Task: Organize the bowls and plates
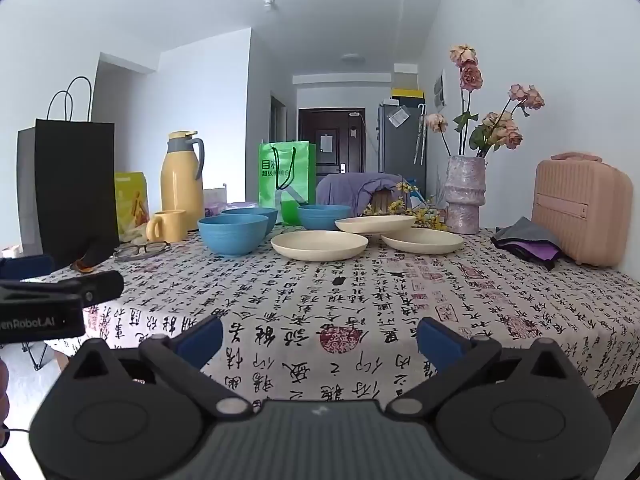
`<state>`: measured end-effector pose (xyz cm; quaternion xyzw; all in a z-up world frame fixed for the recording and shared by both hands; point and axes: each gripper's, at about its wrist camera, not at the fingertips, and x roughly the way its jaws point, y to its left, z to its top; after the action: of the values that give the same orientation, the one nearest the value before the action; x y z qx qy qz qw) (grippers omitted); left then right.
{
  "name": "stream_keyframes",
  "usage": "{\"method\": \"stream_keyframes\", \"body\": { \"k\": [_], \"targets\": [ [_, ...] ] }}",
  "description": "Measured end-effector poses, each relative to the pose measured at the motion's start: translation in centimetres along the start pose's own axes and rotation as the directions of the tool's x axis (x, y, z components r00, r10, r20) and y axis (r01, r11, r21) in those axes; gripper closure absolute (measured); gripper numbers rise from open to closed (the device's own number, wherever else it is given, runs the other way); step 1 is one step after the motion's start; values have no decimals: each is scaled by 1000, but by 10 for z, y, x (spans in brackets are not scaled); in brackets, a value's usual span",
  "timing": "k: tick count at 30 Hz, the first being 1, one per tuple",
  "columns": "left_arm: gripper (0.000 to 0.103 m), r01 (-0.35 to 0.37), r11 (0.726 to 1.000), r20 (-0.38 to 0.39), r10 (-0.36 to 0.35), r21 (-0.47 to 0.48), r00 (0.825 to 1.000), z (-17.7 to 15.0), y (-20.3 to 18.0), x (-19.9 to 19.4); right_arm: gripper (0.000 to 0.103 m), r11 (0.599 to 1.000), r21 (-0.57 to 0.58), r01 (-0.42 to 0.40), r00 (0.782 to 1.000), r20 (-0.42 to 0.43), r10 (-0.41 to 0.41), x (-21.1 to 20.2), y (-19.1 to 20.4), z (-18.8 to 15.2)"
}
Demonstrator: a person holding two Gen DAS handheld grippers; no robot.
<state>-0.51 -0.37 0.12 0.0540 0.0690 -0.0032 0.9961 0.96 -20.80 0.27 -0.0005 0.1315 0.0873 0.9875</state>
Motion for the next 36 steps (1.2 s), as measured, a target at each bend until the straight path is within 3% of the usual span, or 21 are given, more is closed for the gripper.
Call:
{"method": "stream_keyframes", "body": {
  "k": [3,36],
  "targets": [
    [0,1,997,3,-1,-71,1000,-2,9,-4,0,1000,-14,0,1000,-6,0,5,5,-1],
    [0,-8,997,-17,6,-74,1000,0,8,0,0,999,44,0,1000,5,0,6,-8,3]
  ]
}}
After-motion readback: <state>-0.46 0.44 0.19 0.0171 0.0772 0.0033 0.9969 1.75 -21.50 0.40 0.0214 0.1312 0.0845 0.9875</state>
